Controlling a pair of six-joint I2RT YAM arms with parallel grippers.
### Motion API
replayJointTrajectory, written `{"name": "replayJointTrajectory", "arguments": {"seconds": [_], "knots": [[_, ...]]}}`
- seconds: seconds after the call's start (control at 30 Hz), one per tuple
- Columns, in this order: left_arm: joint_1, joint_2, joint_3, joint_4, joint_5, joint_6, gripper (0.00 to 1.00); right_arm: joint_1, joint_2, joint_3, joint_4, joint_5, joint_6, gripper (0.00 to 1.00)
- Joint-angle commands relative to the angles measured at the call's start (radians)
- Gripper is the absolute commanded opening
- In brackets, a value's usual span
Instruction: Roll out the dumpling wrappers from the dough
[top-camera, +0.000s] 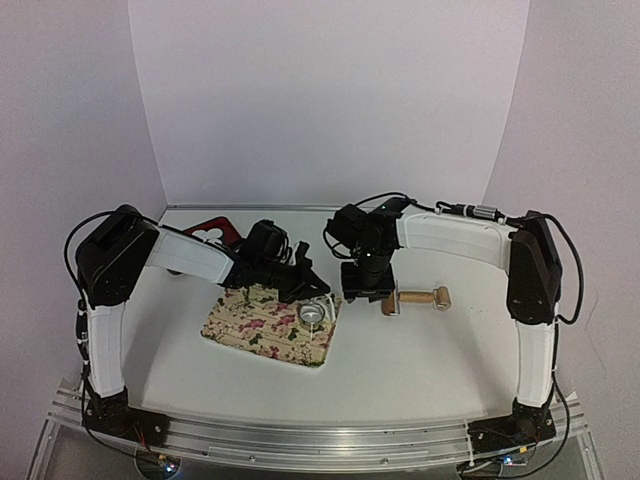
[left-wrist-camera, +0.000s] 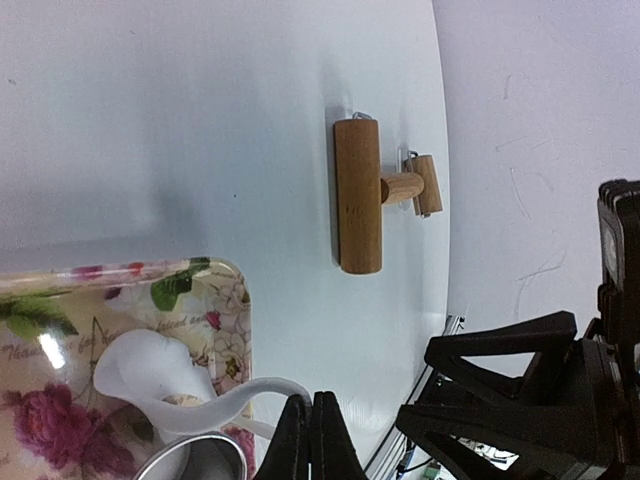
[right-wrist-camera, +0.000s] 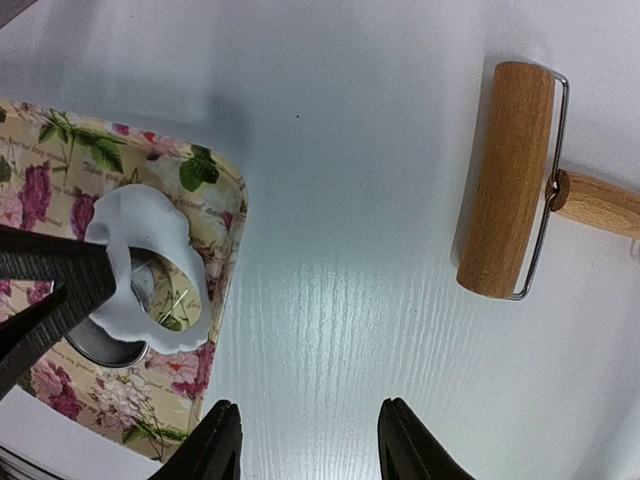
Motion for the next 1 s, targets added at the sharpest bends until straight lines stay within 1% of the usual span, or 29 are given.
{"name": "replayJointTrajectory", "arguments": {"seconds": [0.0, 0.27, 0.43, 0.6, 0.8, 0.97], "knots": [[0.031, 0.012, 0.048, 0.07, 0.008, -0.02, 0.0, 0.003, -0.077, -0.034, 0.039, 0.026, 0.018, 0.47], [0.065, -0.006, 0.039, 0.146, 0.013, -0.015, 0.0, 0.003, -0.087, -0.046, 0.056, 0.032, 0.018, 0.47], [0.089, -0.041, 0.001, 0.15, 0.009, -0.015, 0.0, 0.003, -0.078, -0.033, 0.057, 0.027, 0.015, 0.47], [0.115, -0.153, -0.072, 0.148, -0.004, -0.006, 0.0, 0.003, -0.092, -0.036, 0.062, 0.039, 0.015, 0.47], [0.155, -0.314, -0.154, 0.039, -0.043, 0.05, 0.0, 0.003, -0.104, -0.033, 0.073, 0.052, -0.005, 0.48], [0.18, -0.421, -0.293, -0.001, -0.064, 0.053, 0.0, 0.003, -0.095, -0.028, 0.076, 0.042, -0.007, 0.48]]}}
